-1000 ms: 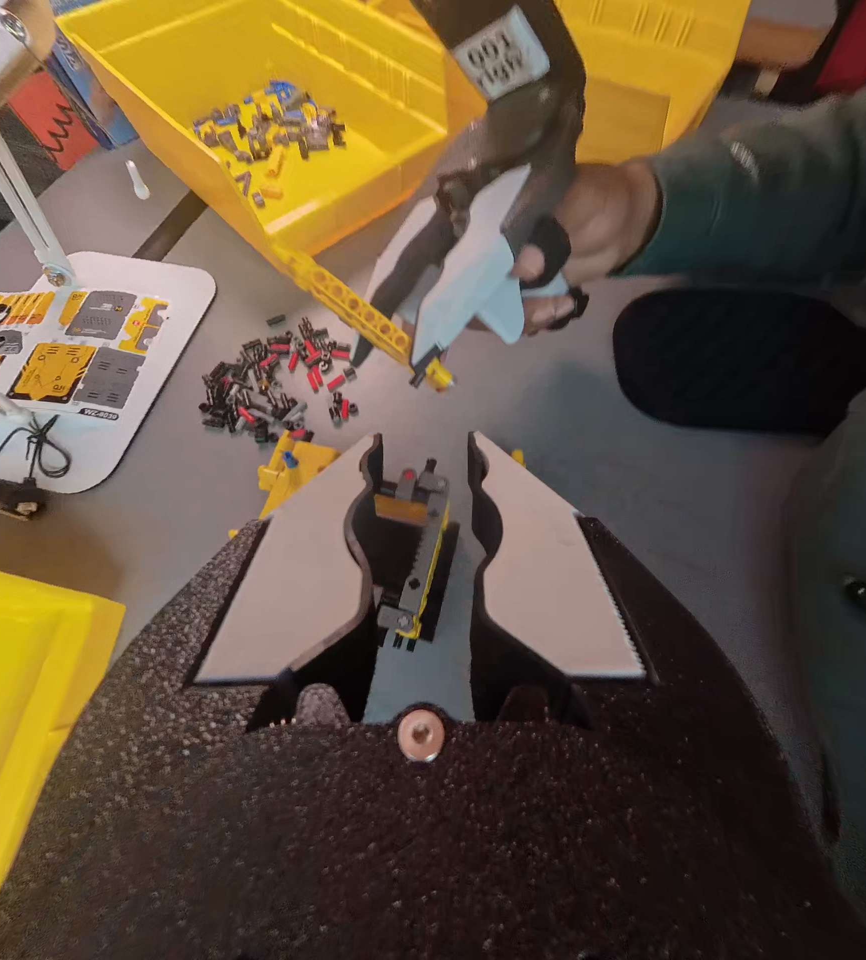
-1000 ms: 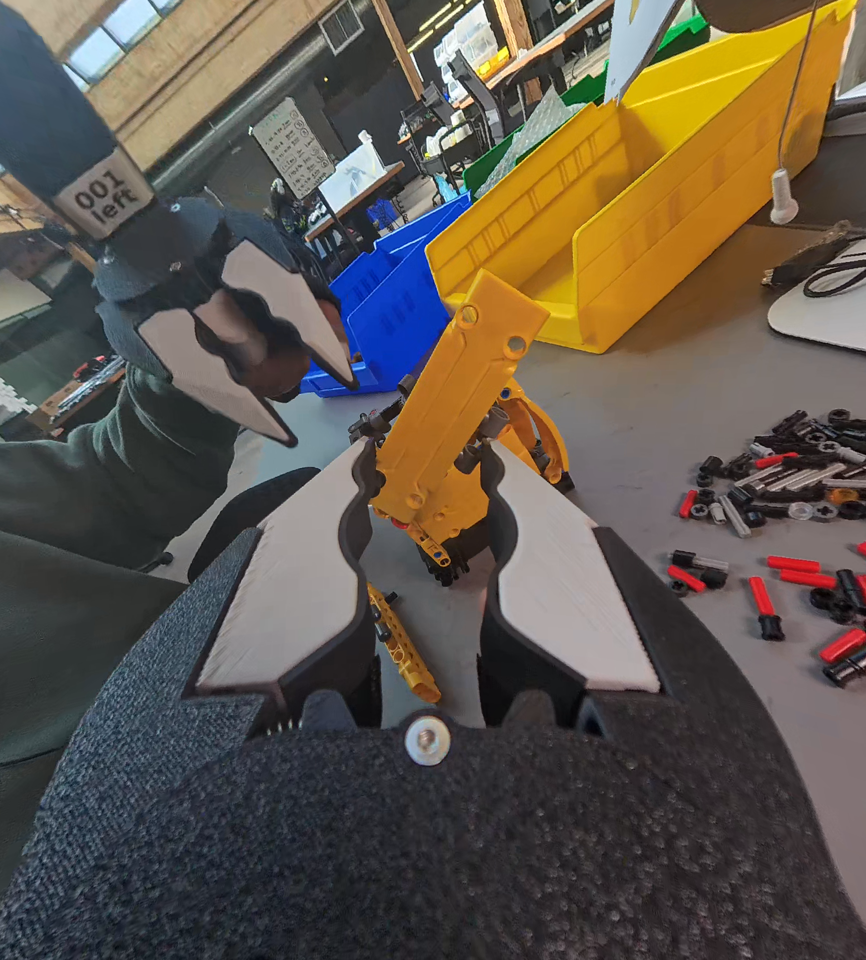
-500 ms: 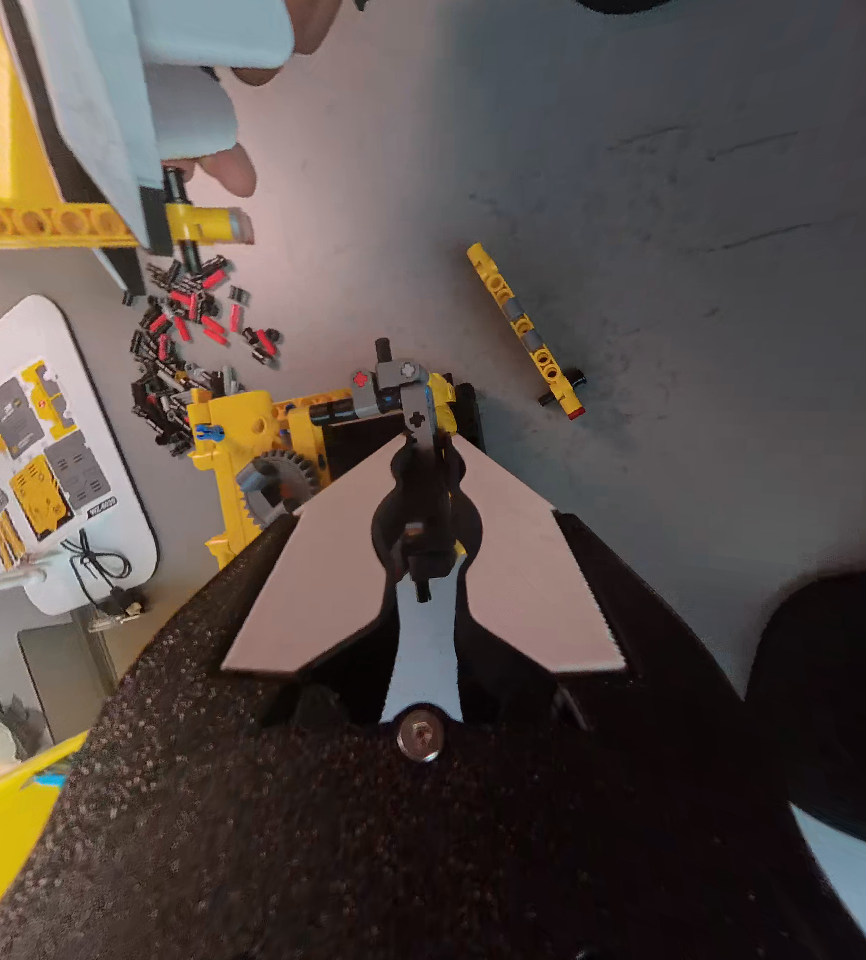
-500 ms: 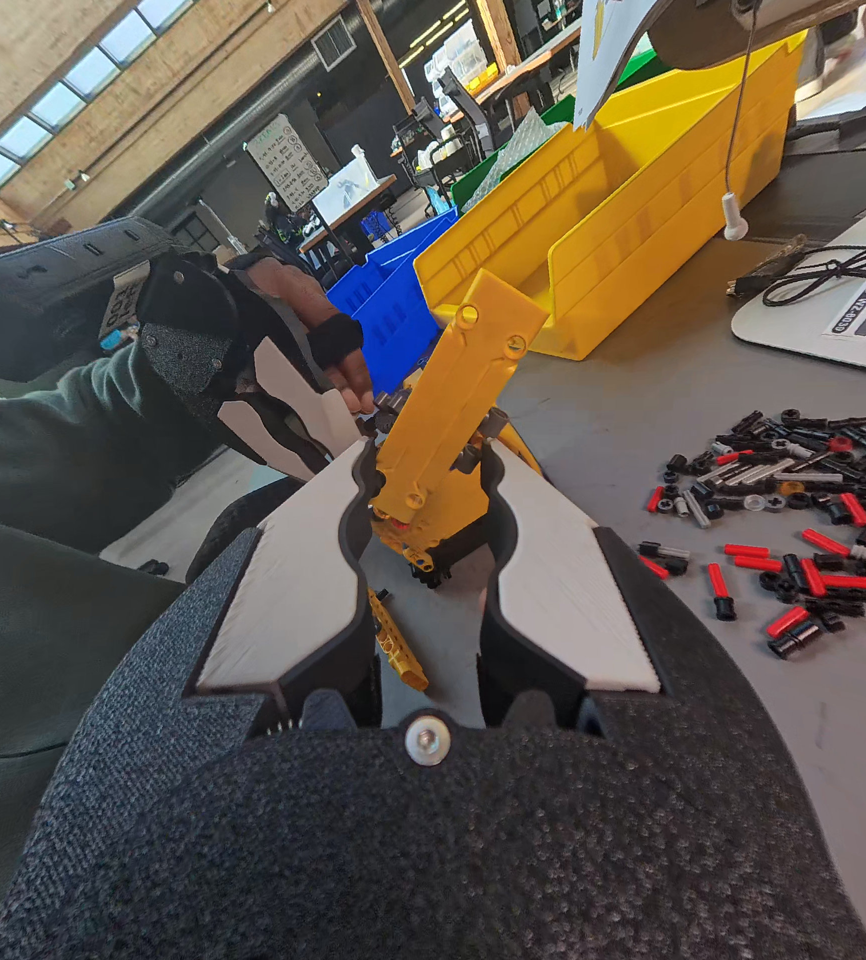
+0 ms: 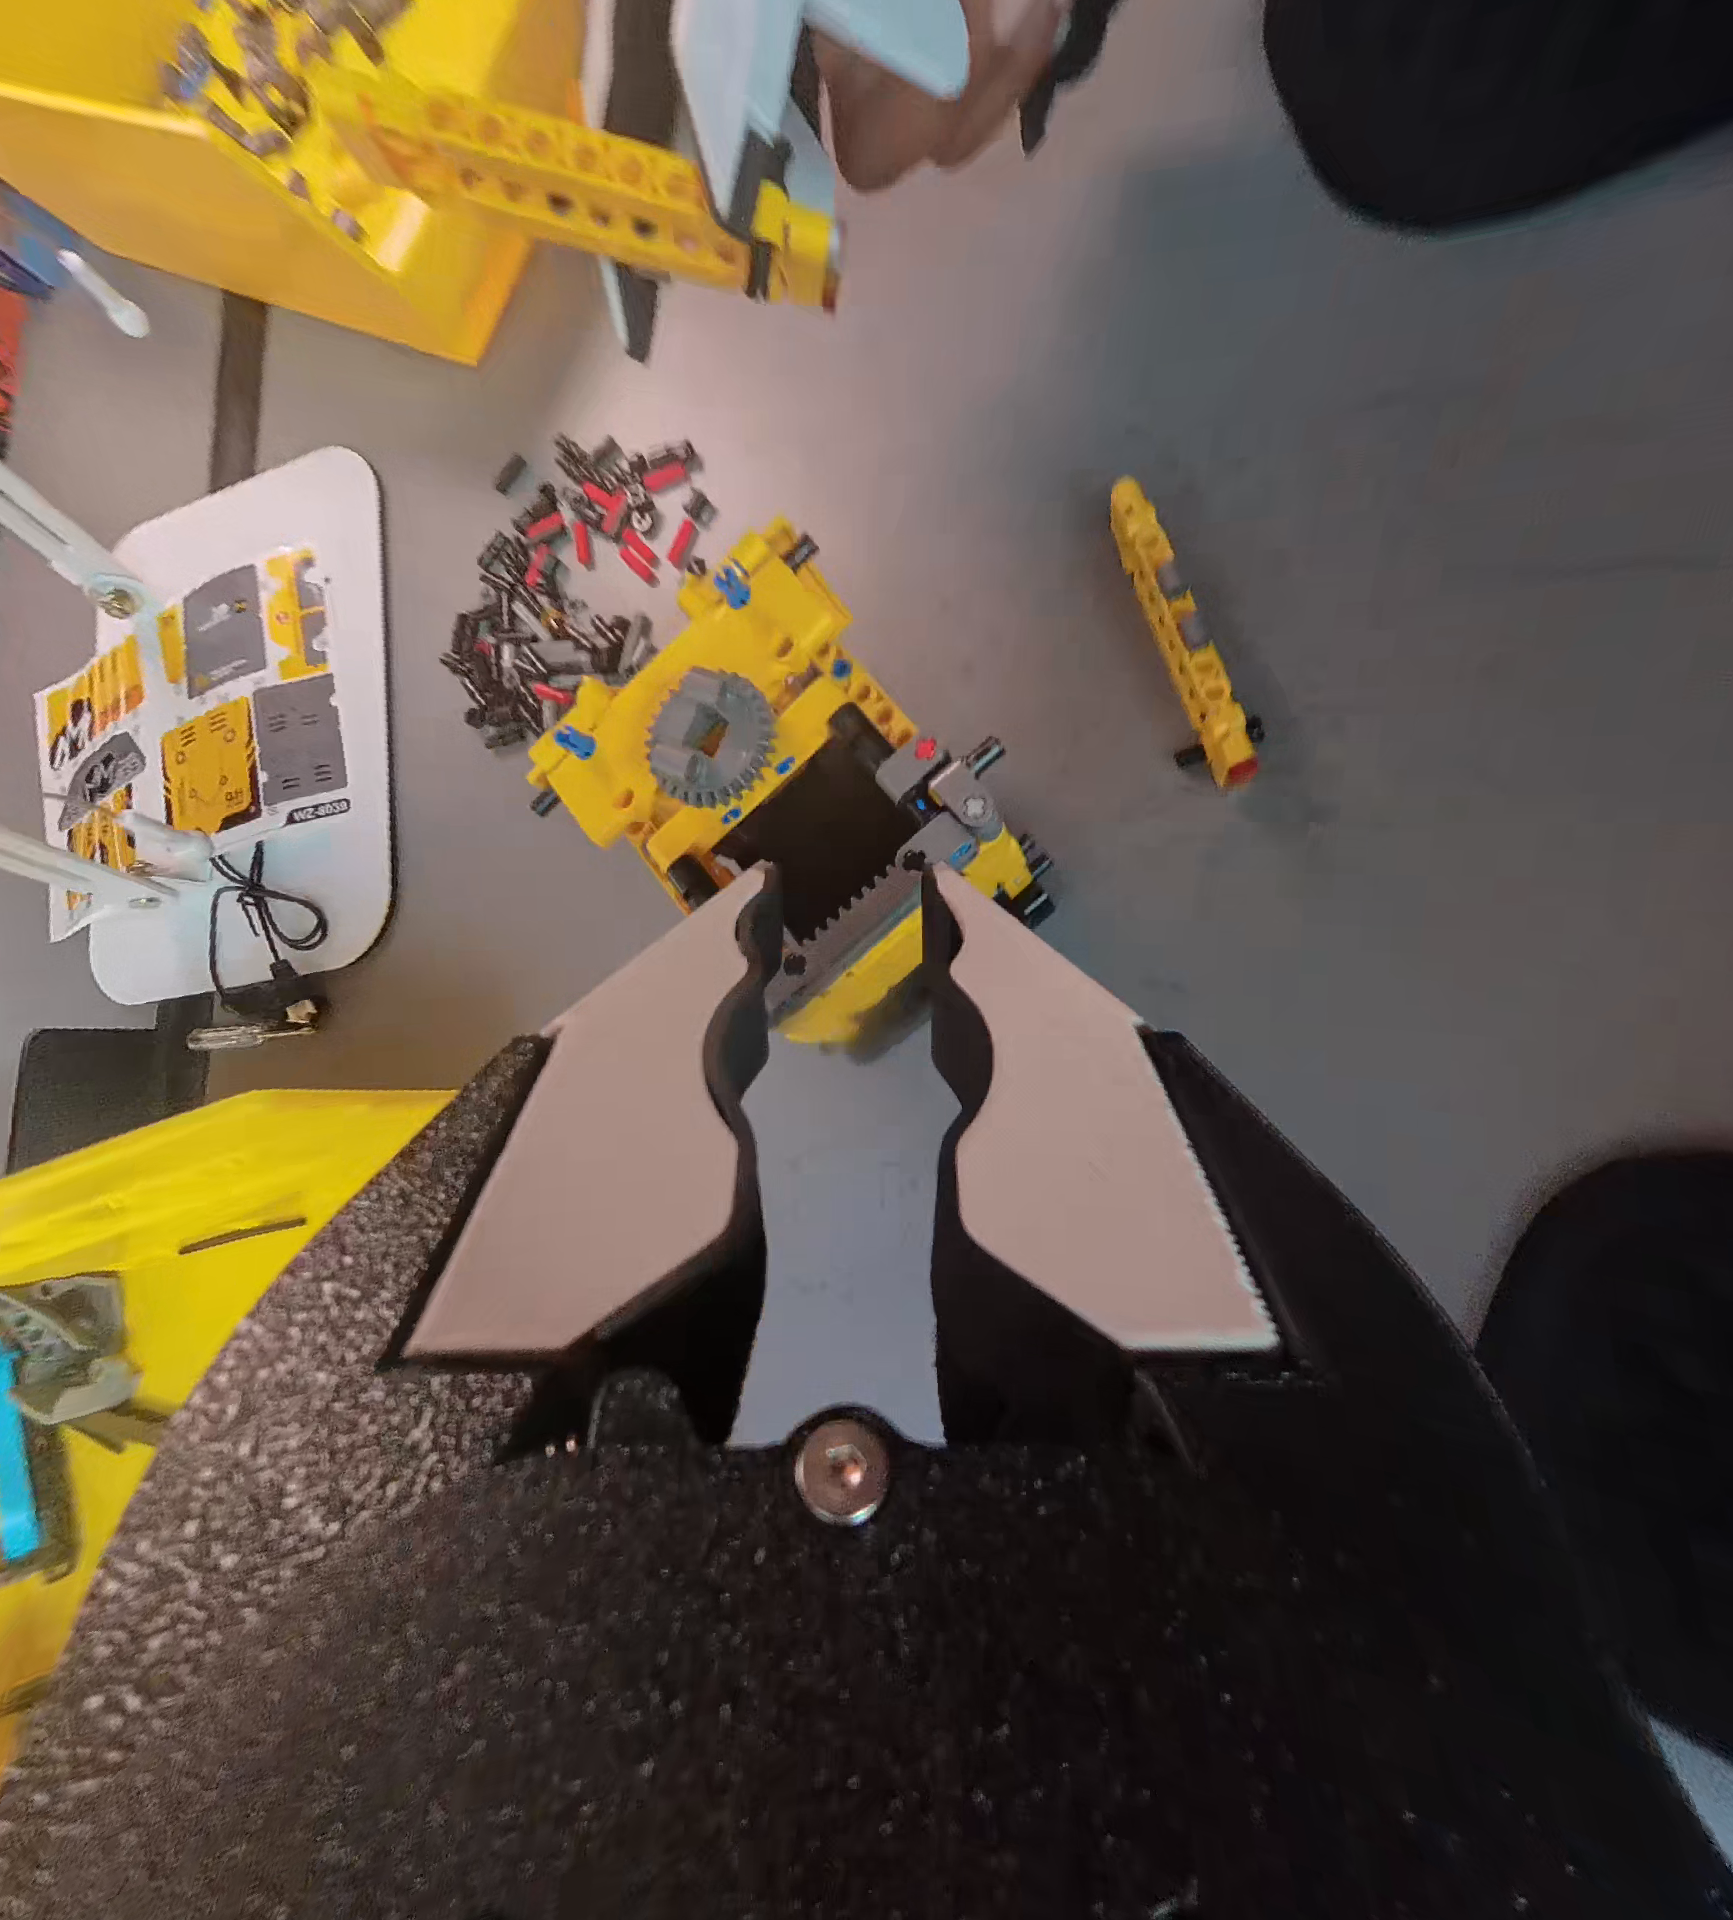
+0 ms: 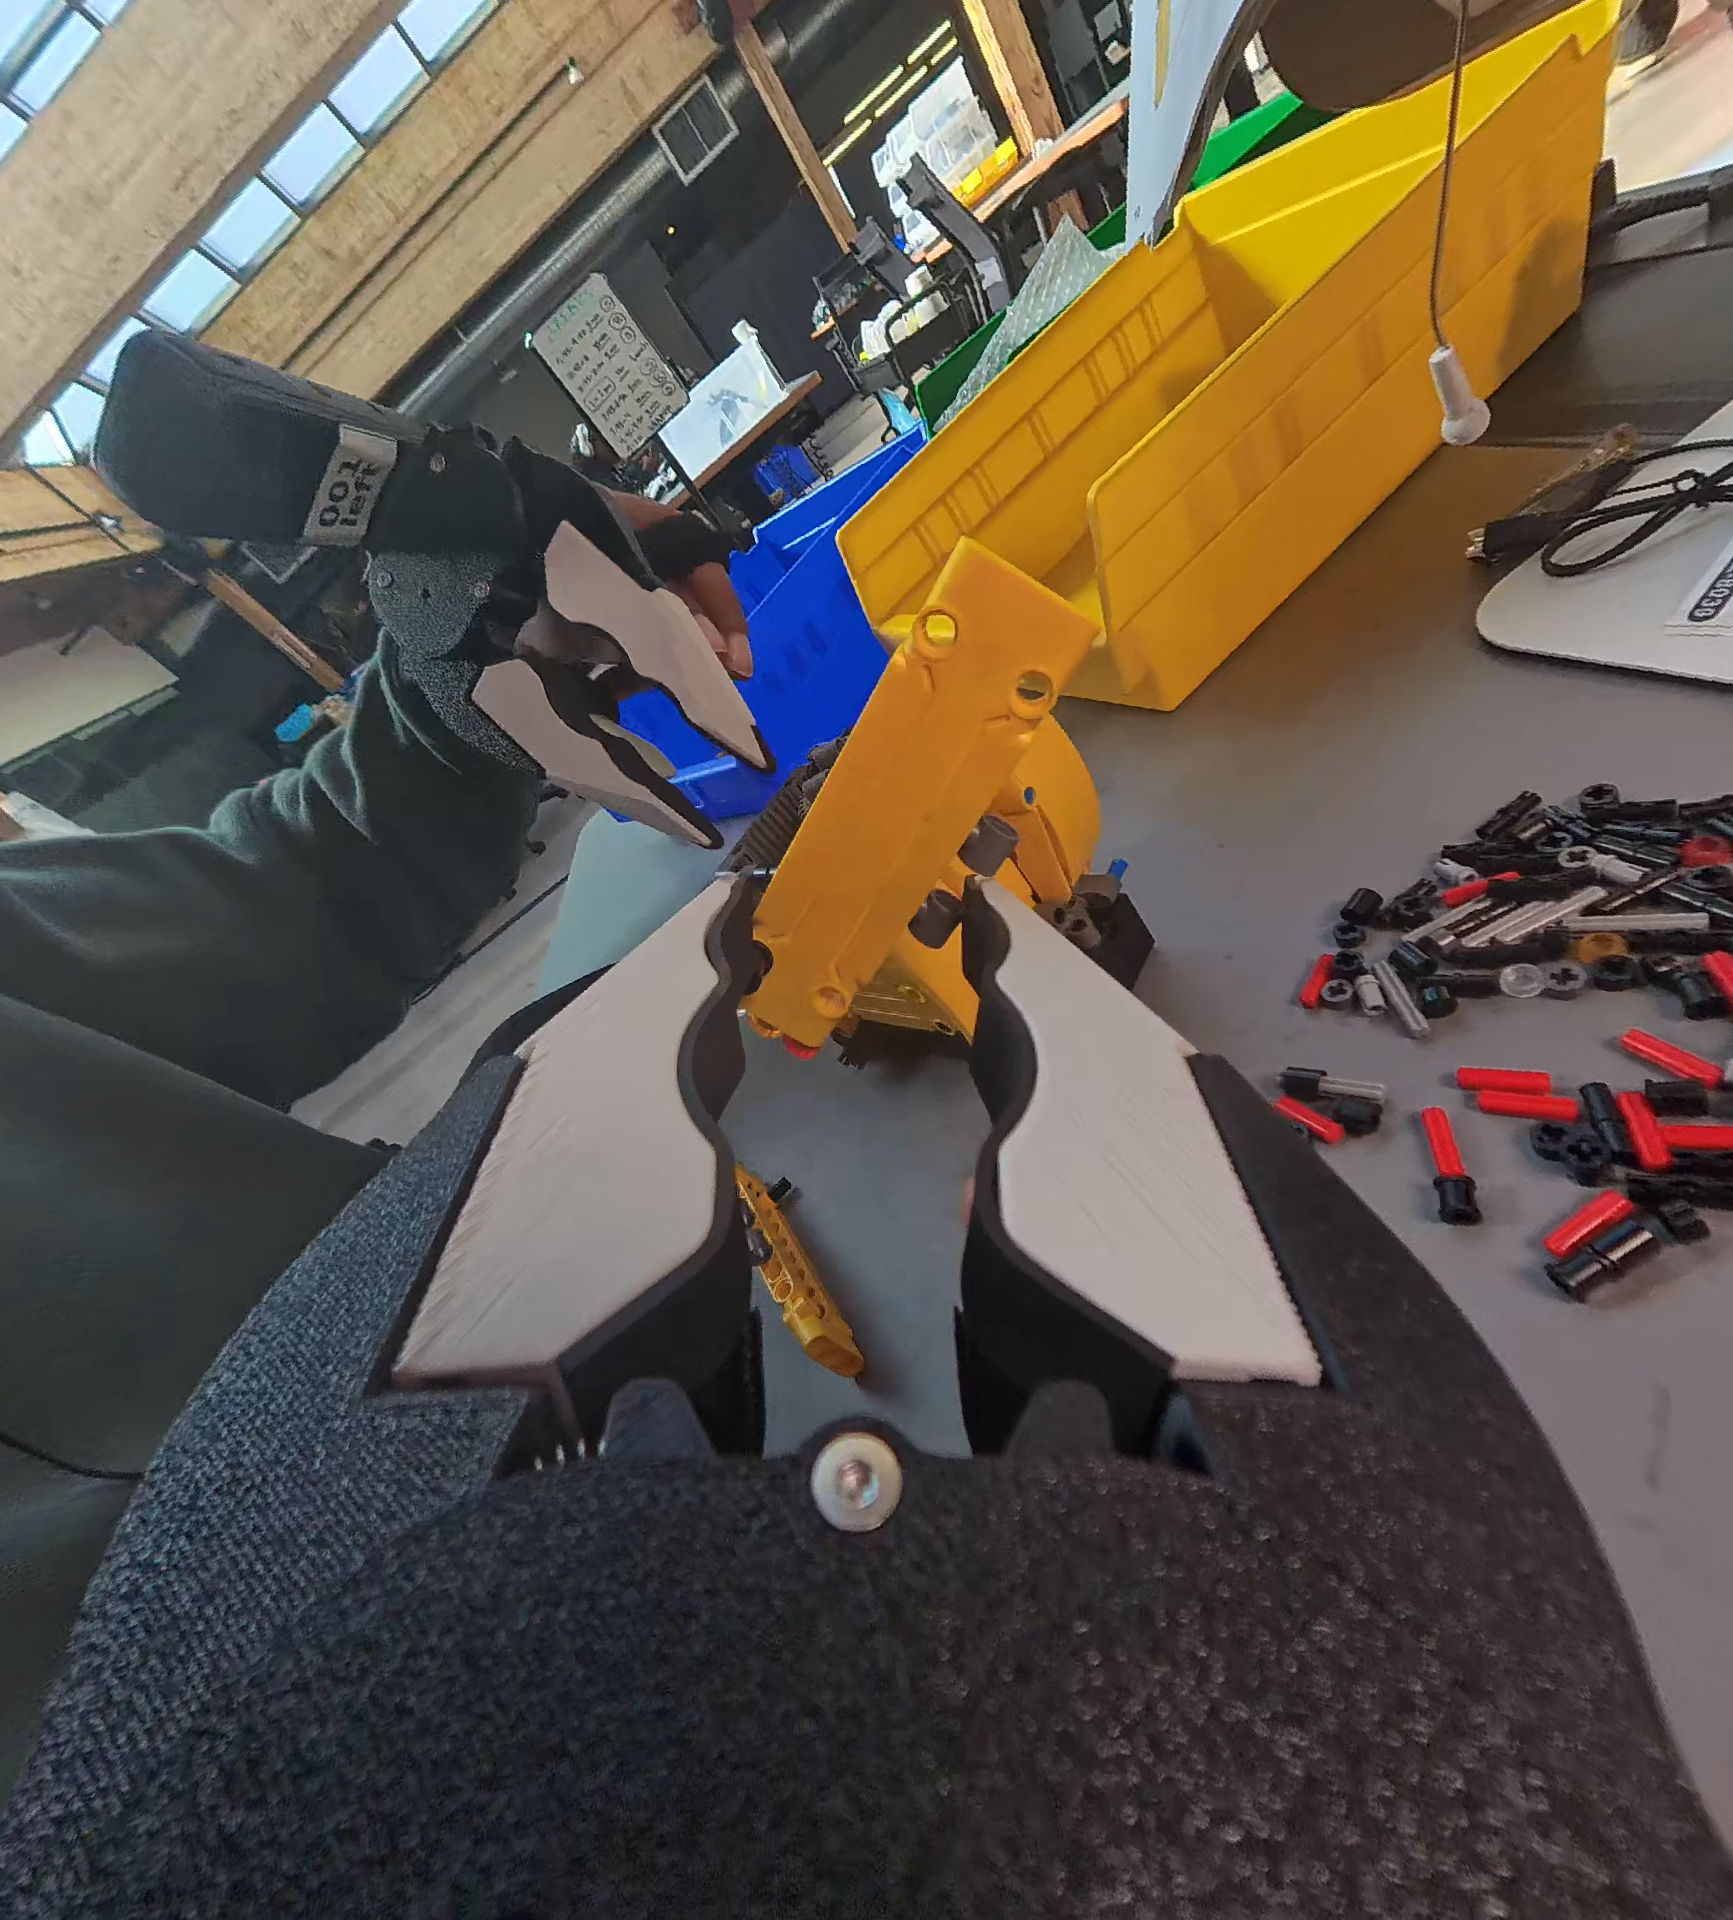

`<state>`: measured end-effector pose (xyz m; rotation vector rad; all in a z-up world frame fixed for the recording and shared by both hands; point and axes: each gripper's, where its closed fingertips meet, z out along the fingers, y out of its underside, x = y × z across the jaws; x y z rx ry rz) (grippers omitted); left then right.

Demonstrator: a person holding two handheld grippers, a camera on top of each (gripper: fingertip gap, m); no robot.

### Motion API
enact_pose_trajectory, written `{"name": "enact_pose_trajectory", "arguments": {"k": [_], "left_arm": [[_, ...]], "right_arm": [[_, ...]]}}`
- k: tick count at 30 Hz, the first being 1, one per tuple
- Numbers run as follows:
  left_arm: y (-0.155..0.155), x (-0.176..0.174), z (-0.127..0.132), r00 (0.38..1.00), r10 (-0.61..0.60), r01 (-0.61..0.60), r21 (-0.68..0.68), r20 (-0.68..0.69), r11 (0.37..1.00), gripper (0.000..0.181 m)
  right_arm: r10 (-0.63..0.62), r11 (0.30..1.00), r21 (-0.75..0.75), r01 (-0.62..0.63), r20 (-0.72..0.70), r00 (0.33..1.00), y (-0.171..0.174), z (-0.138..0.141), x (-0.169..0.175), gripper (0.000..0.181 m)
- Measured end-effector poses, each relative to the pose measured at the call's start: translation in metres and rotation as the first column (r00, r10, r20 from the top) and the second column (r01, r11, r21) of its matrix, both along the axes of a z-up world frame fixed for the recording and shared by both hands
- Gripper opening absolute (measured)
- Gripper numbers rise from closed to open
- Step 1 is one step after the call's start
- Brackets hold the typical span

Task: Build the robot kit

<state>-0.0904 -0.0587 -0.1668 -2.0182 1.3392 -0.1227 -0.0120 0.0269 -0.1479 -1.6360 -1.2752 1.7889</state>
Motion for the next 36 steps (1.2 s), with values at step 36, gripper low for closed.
{"name": "enact_pose_trajectory", "arguments": {"k": [36], "left_arm": [[0.008, 0.073, 0.052, 0.739, 0.068, -0.239, 0.167, 0.671, 0.957, 0.023]], "right_arm": [[0.038, 0.999, 0.038, -0.032, -0.169, 0.985, -0.049, 0.034, -0.009, 0.045]]}}
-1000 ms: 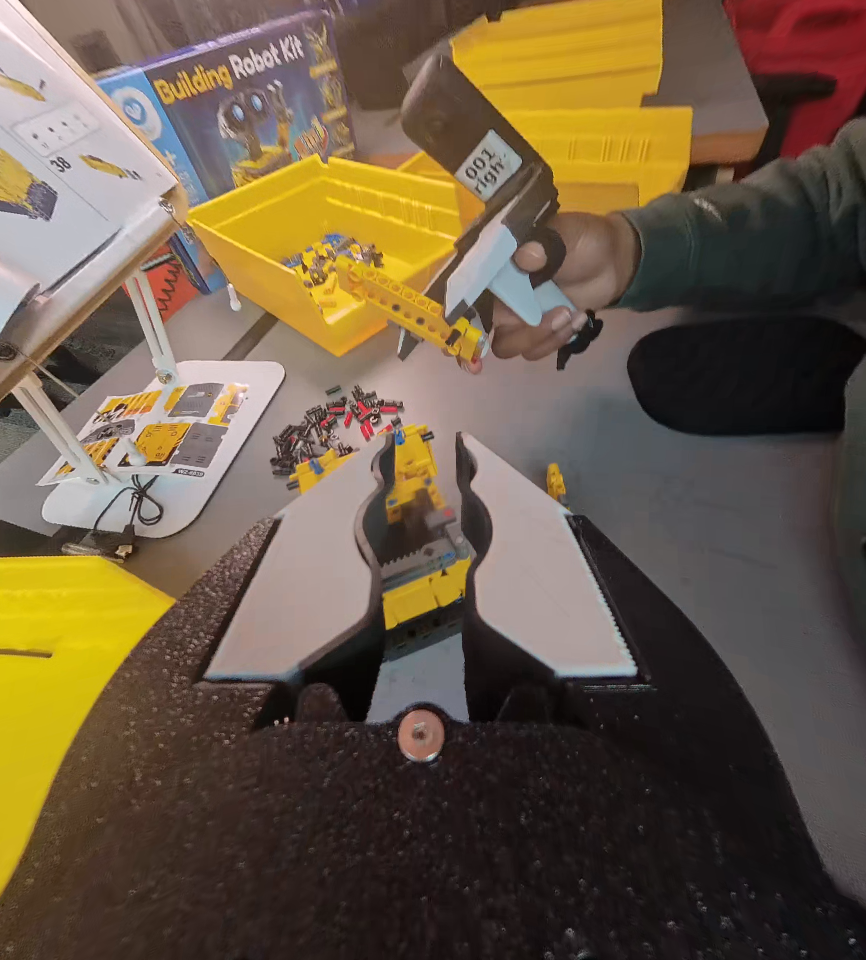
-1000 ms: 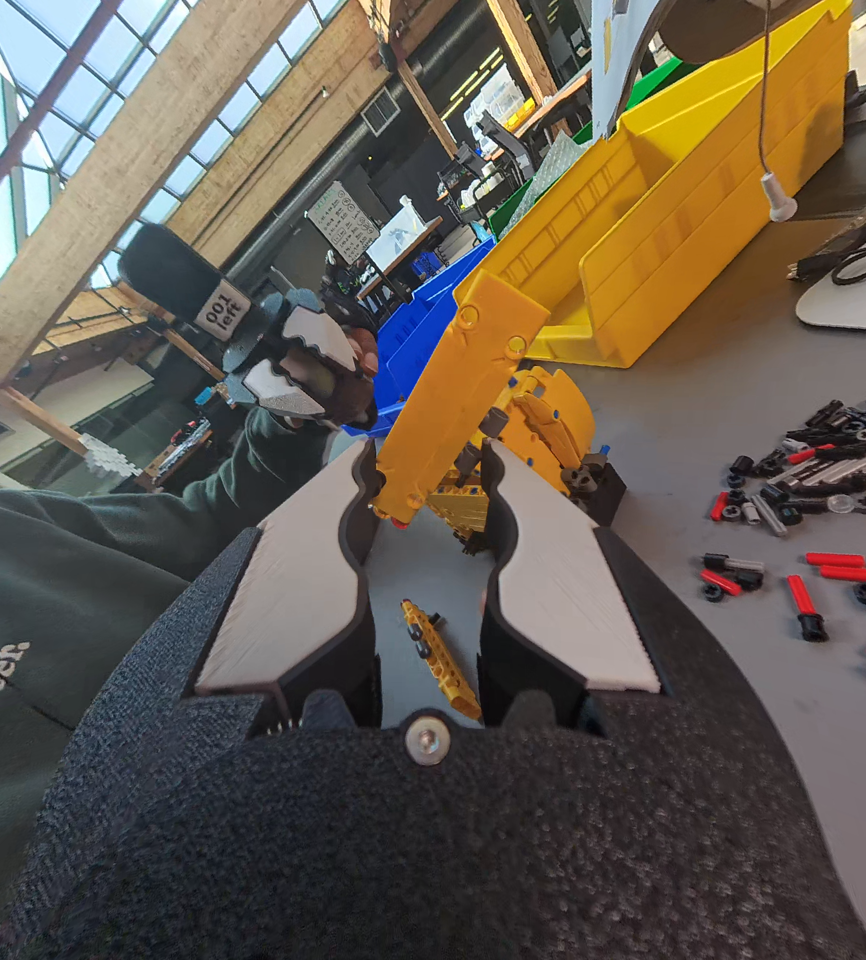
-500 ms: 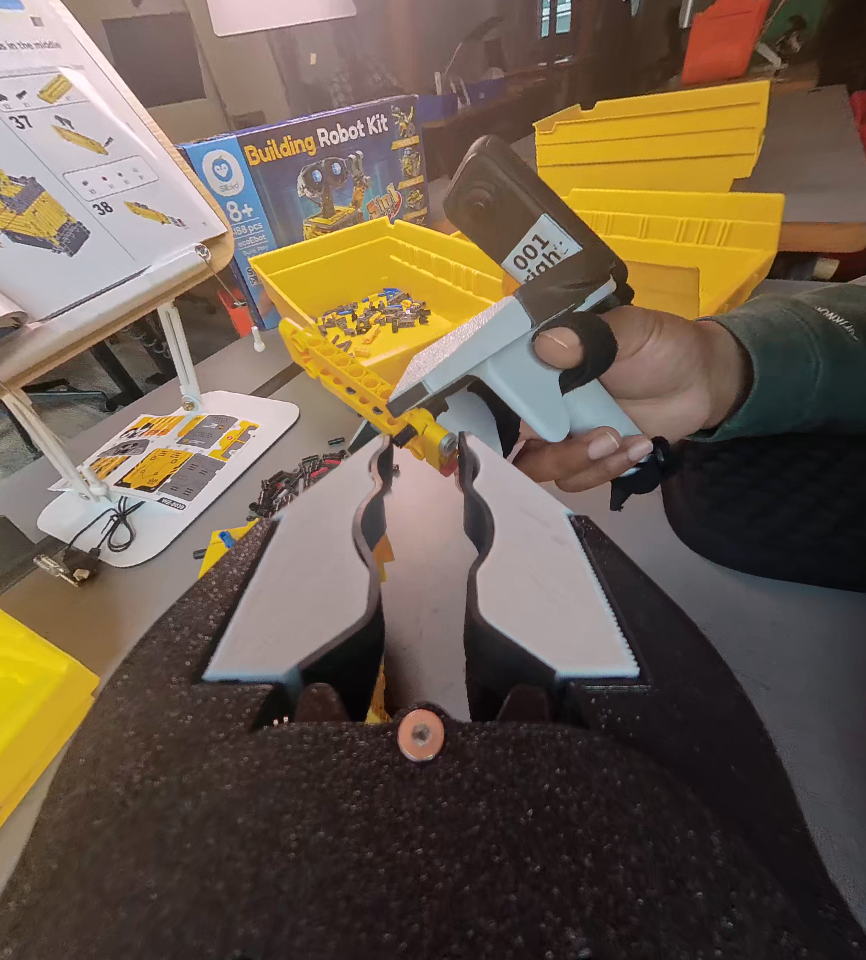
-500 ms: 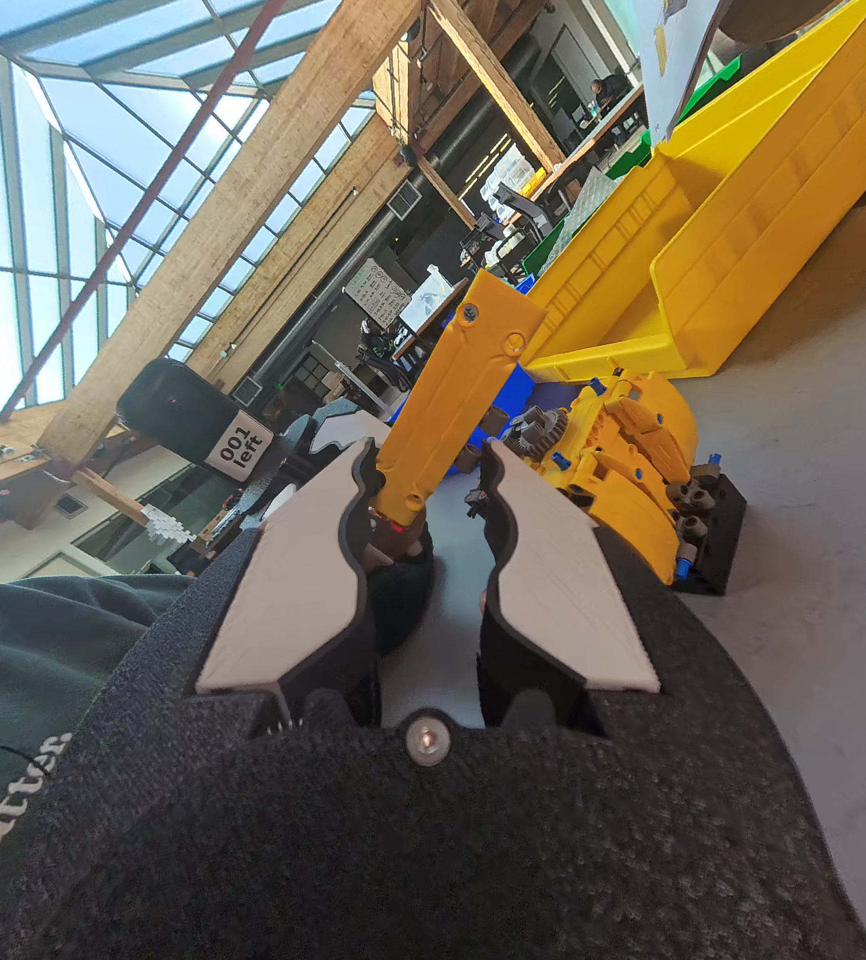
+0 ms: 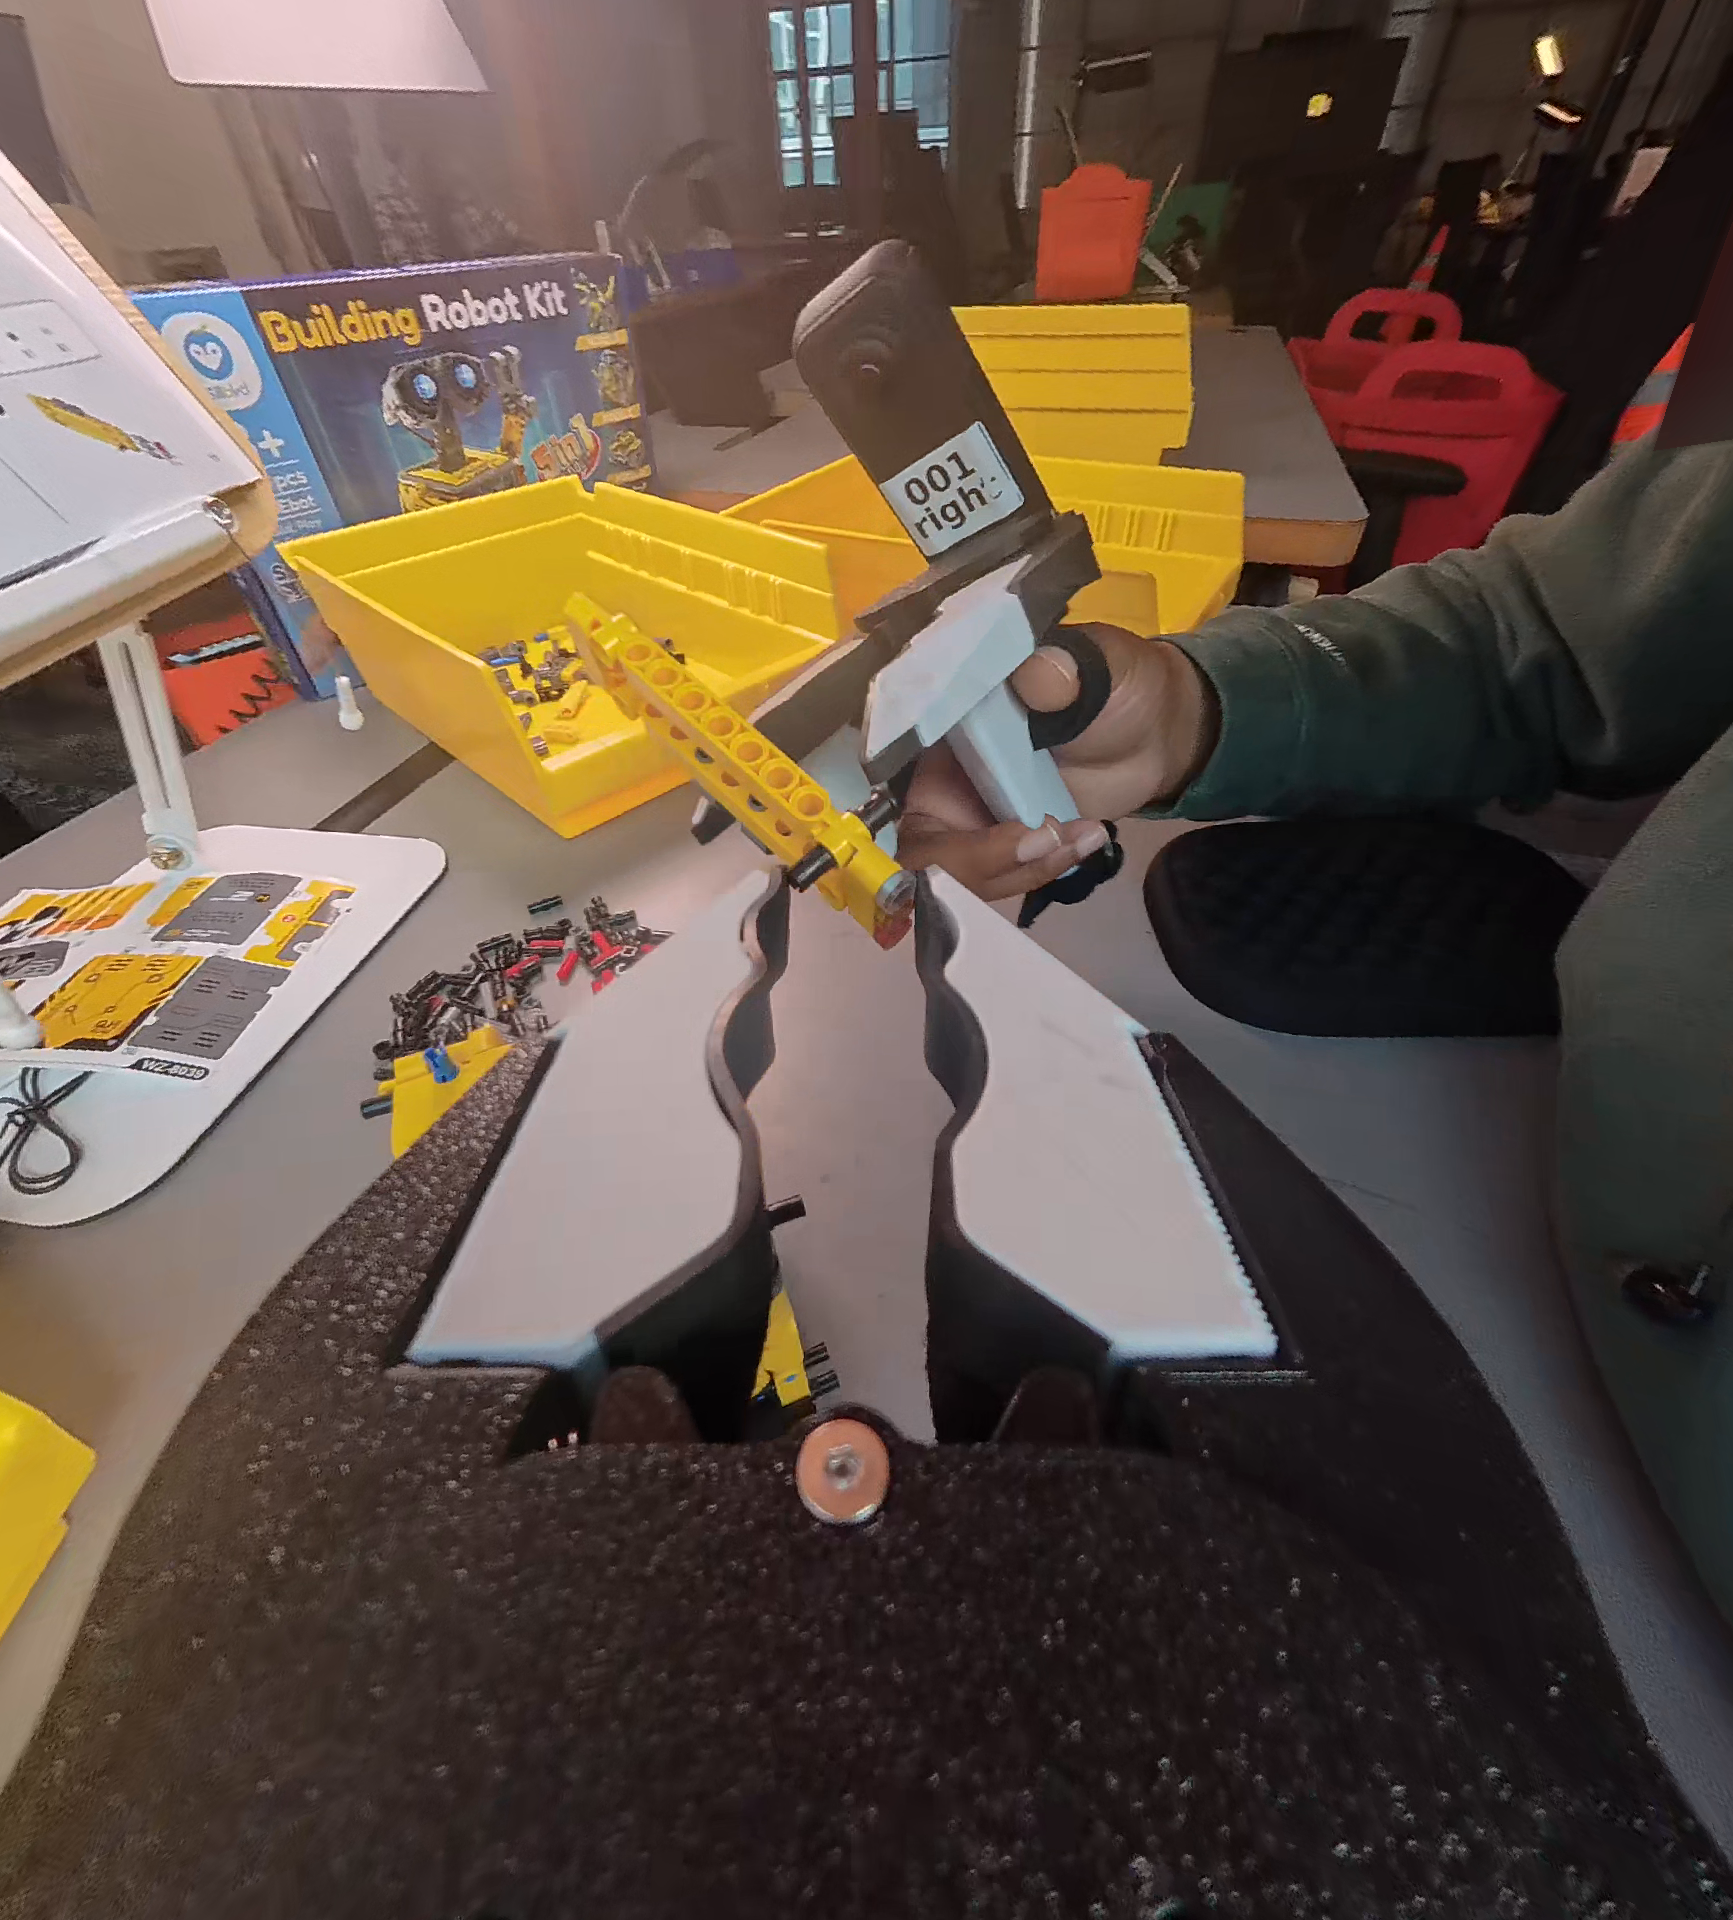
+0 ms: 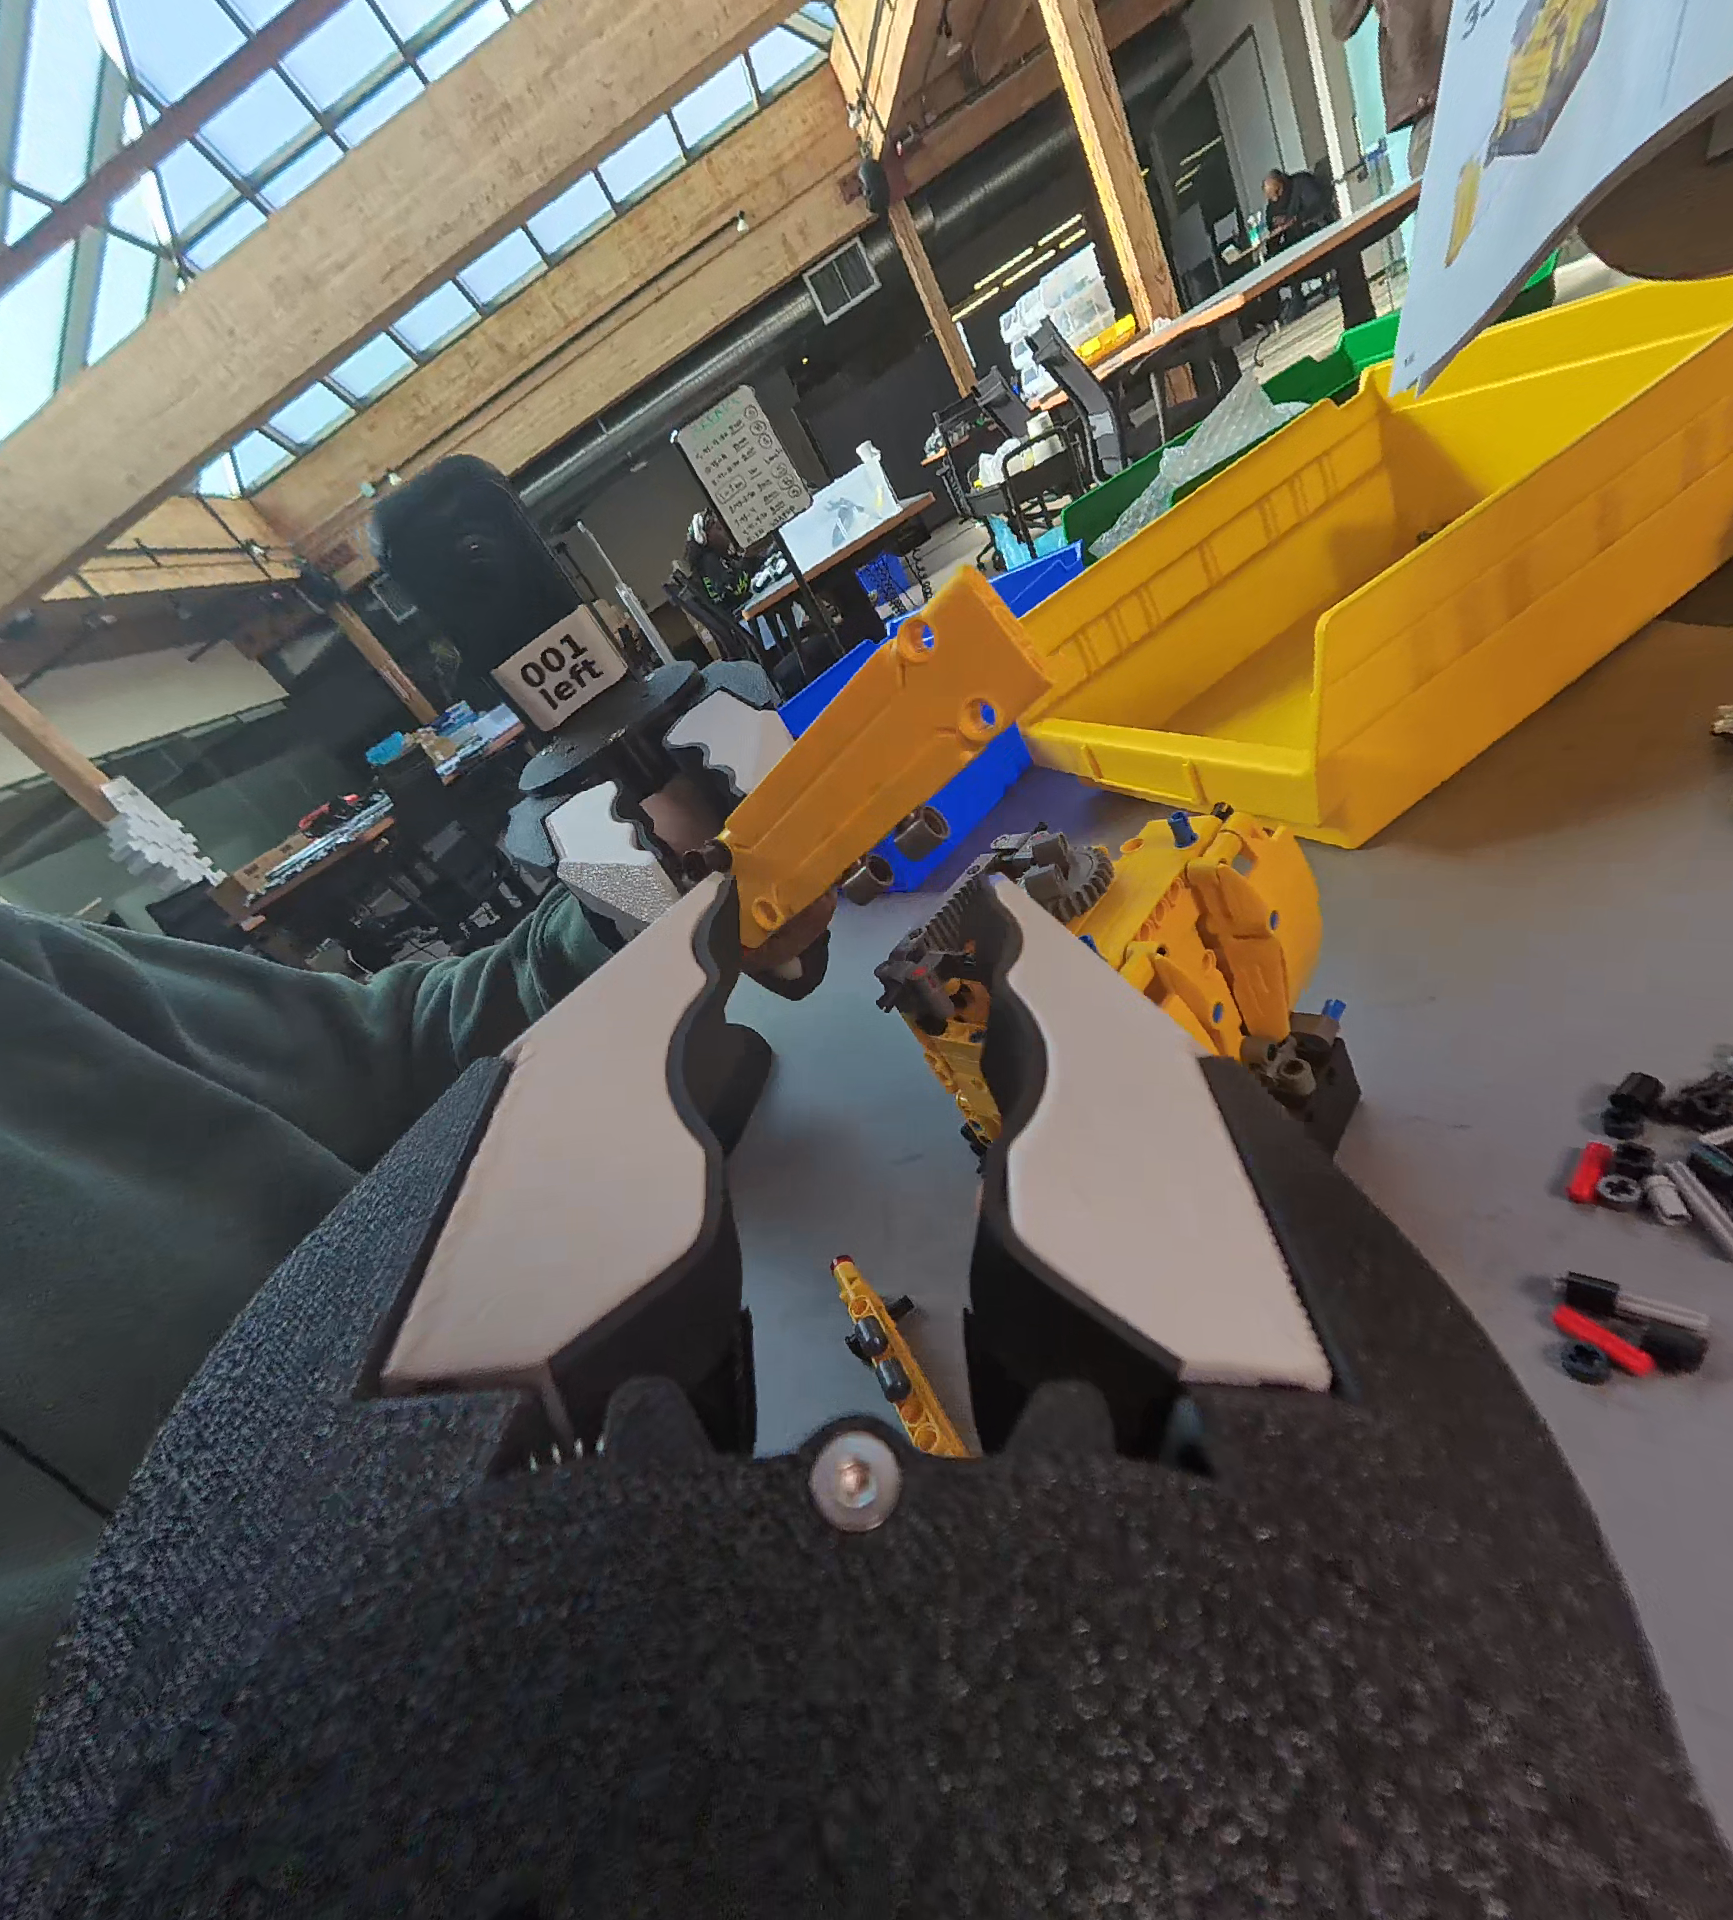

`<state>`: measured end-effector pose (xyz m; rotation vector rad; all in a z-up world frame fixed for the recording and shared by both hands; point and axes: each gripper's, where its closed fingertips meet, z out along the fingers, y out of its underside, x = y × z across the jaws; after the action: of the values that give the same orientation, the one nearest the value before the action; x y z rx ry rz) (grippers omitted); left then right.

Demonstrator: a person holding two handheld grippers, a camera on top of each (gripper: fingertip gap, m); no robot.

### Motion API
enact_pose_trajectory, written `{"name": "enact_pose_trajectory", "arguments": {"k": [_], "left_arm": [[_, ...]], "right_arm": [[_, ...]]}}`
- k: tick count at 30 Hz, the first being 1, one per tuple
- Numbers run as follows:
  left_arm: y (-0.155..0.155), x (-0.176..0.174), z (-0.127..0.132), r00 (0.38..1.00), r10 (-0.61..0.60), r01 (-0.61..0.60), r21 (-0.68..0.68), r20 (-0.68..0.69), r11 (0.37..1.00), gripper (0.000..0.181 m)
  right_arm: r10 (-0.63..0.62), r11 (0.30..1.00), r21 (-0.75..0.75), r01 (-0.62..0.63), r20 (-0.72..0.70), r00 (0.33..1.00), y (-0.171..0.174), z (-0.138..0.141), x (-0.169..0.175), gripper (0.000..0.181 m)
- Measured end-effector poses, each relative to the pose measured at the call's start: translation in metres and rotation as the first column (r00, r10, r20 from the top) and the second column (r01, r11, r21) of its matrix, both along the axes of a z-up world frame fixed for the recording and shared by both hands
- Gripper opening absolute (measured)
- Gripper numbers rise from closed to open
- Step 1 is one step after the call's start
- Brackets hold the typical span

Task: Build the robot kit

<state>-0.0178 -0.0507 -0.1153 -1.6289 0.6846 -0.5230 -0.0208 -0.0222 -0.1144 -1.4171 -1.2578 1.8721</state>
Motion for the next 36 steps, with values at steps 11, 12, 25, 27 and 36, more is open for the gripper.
{"name": "enact_pose_trajectory", "arguments": {"k": [11, 12, 25, 27, 36], "left_arm": [[-0.022, -0.009, -0.033, 0.977, -0.151, 0.187, -0.267, 0.148, 0.945, 0.023], [-0.023, -0.009, -0.035, 0.975, -0.161, 0.198, -0.279, 0.151, 0.939, 0.023], [-0.042, 0.001, -0.061, 0.944, -0.274, 0.324, -0.378, 0.183, 0.867, 0.023], [-0.043, 0.001, -0.062, 0.94, -0.277, 0.334, -0.372, 0.198, 0.866, 0.023], [-0.034, -0.01, -0.06, 0.941, -0.225, 0.298, -0.302, 0.254, 0.905, 0.023]], "right_arm": [[-0.167, 0.606, 0.767, 0.209, -0.134, 0.977, 0.025, -0.033, 0.001, 0.07], [-0.165, 0.529, 0.82, 0.217, -0.151, 0.975, 0.024, -0.037, 0.001, 0.072], [-0.019, -0.015, 0.977, 0.211, -0.211, 0.977, -0.019, -0.071, -0.006, 0.037], [-0.022, -0.02, 0.978, 0.209, -0.209, 0.978, -0.02, -0.073, -0.007, 0.036], [-0.06, -0.017, 0.971, 0.24, -0.24, 0.969, -0.013, -0.072, -0.008, 0.036]]}}
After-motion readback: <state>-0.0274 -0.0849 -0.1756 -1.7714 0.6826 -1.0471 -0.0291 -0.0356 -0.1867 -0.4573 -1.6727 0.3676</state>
